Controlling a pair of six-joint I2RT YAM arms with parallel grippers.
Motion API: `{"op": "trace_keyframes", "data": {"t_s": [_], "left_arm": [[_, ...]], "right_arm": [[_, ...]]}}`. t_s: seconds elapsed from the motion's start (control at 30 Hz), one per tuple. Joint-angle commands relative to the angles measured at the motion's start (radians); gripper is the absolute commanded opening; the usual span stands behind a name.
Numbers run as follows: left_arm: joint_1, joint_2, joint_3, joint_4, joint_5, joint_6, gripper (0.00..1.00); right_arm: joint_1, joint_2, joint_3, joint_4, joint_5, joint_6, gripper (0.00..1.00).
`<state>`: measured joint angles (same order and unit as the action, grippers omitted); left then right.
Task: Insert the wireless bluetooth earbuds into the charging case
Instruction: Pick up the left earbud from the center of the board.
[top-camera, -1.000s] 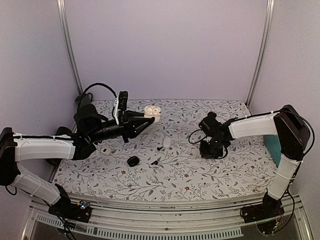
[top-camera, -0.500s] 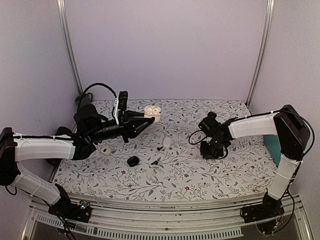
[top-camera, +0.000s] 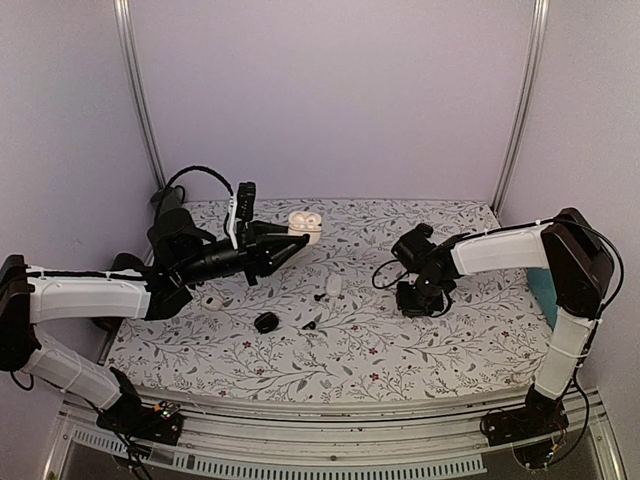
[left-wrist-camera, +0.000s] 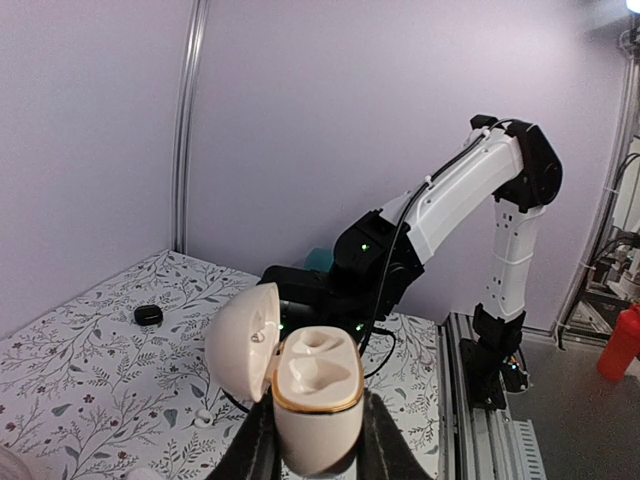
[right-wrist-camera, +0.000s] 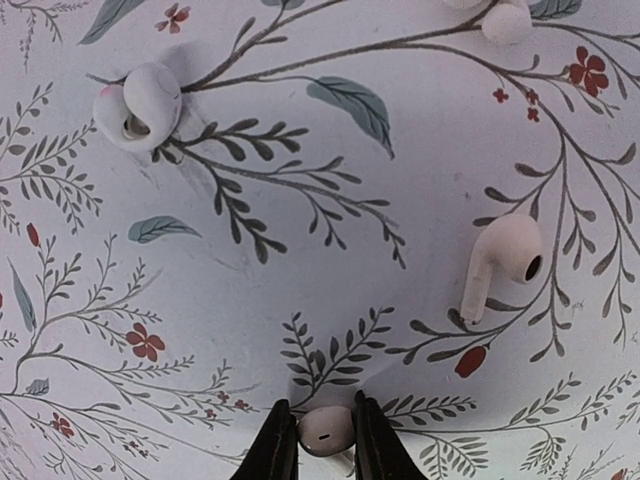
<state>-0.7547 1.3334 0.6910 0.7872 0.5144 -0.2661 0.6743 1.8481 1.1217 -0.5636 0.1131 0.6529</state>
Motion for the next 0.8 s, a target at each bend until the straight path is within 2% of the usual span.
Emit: {"op": "trace_keyframes", "data": {"t_s": [0.0,0.2,0.43,0.77], "left_arm": [[-0.006,-0.015,0.008,0.012,-0.001,-0.005,0.00],[-0.006,-0.012,0.004,0.013,-0.007,-0.012,0.00],[-0.005,-0.012,-0.022,0.035,-0.026,-0.028,0.00],[0.026,-0.009,-0.056,0.059,-0.053,-0.035,0.00]], "right_arm": [[0.007,0.013,0.001,0.003,-0.007,-0.031,0.20],[0.009,-0.015,-0.020,0.106,-0.074,-0.140,0.15],[0.007,-0.040,0.015,0.170,-0.105,-0.245,0.15],[-0.009,-0.057,0.077,0.209,-0.166,-0.290,0.15]]}}
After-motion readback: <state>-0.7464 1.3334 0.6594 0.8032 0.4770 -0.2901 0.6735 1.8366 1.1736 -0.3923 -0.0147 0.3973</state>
